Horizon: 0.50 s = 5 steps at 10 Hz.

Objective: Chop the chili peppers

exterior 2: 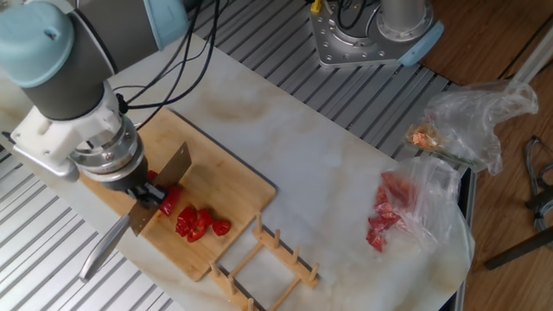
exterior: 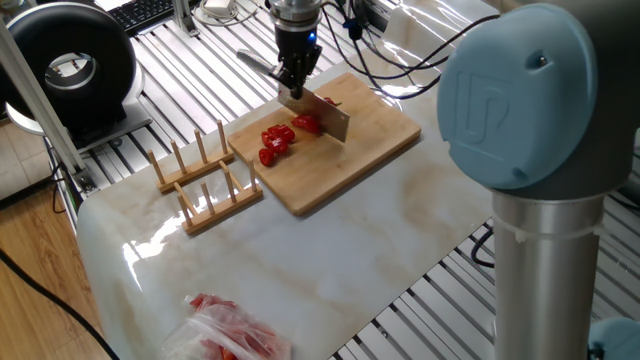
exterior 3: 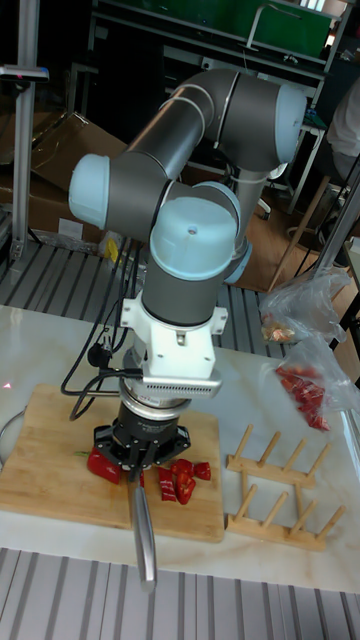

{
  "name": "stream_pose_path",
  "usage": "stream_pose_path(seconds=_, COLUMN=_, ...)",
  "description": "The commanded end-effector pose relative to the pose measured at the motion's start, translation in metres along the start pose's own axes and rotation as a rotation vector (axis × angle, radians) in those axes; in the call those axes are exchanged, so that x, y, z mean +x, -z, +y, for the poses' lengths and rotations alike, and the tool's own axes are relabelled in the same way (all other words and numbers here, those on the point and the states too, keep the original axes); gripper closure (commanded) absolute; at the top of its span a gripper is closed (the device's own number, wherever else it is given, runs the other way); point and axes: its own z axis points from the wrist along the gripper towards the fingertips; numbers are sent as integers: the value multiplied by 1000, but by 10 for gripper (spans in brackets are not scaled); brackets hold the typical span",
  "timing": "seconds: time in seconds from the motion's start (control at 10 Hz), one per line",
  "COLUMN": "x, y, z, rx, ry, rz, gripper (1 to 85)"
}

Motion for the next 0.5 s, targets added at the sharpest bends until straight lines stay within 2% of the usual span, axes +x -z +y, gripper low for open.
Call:
stream_pose_path(seconds=0.0, x=-12, y=3, z=13, rx=-18, ry=-24, rz=-4, gripper=843)
stream_pose_path(seconds=0.4, x=-21, y=14, z=35, rx=-41, ry=-47, rz=-4, gripper=843)
